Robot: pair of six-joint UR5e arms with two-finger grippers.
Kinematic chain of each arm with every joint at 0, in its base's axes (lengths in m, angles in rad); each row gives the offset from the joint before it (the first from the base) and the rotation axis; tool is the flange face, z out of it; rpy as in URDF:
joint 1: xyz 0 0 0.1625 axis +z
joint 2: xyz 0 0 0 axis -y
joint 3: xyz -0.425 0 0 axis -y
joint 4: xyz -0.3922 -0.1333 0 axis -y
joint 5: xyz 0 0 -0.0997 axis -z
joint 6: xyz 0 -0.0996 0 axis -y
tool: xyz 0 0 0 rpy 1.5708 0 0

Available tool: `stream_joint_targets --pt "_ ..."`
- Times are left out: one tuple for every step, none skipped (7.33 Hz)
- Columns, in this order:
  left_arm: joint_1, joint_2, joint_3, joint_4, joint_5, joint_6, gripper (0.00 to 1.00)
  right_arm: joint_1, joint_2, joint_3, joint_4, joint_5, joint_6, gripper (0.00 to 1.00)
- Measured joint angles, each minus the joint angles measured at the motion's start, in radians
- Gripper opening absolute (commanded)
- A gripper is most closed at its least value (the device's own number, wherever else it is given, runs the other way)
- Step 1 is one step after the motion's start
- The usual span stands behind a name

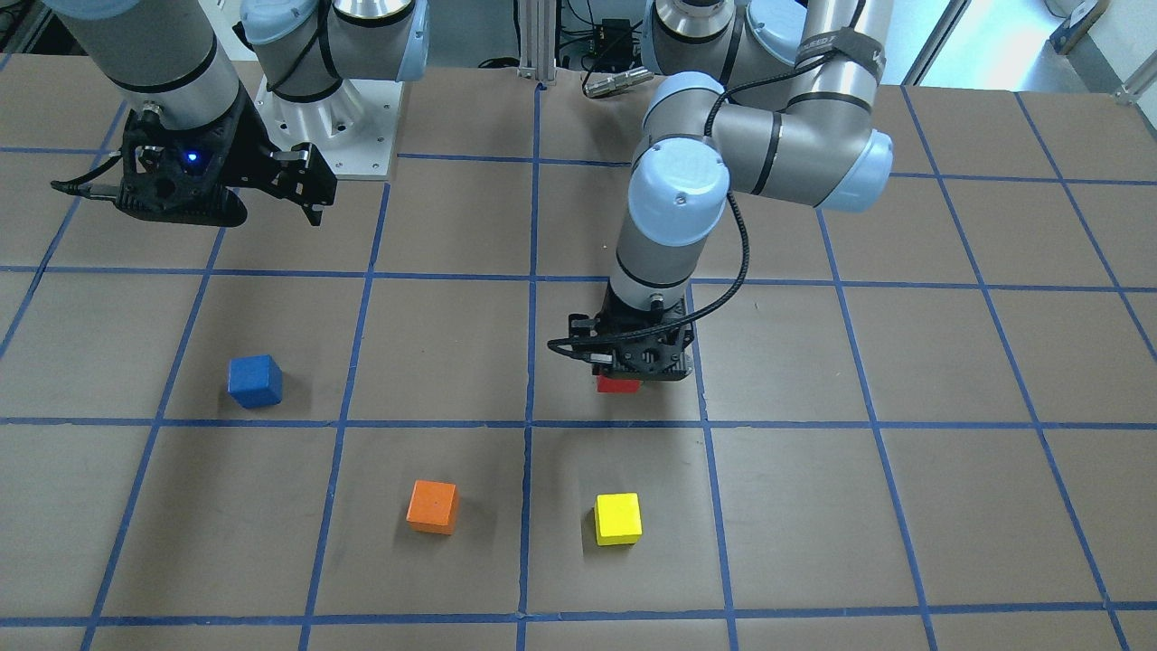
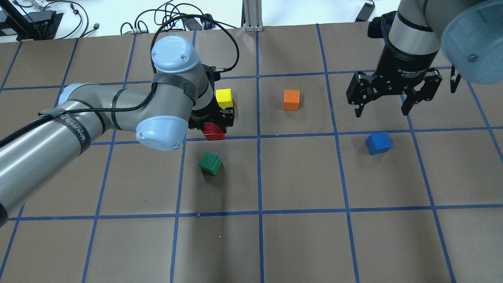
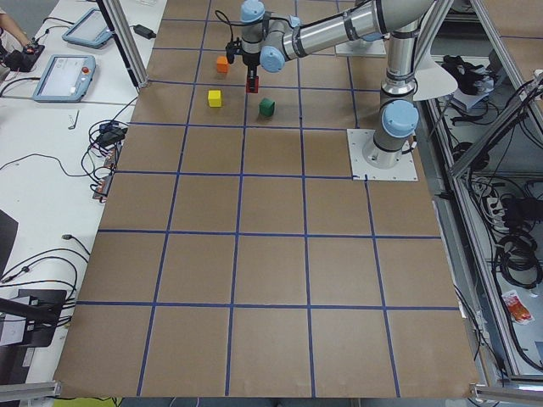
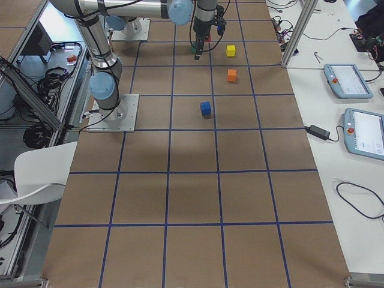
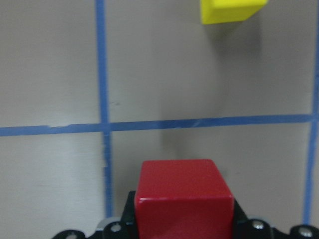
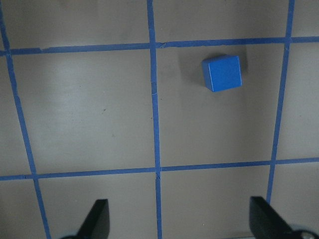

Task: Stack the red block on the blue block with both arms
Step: 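Carry the red cube with the left gripper toward the table center and release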

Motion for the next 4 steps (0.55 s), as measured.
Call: stream_joint_targets --pt "-0.043 -0.048 0.033 0.01 0.001 -0.042 0.21 0.0 0.0 0.001 0.001 0.0 0.001 1.0" --pt "-0.076 -0.095 0.052 0.04 0.001 -0.088 0.21 0.0 -0.001 0.003 0.002 0.0 0.002 1.0" --pt "-0.1 -0.132 0.058 0.07 0.001 -0.118 0.22 0.0 -0.001 0.004 0.001 0.0 0.002 1.0" --pt "-0.118 -0.159 0.06 0.091 0.001 -0.13 0.37 0.001 -0.001 0.004 0.001 0.0 0.003 1.0"
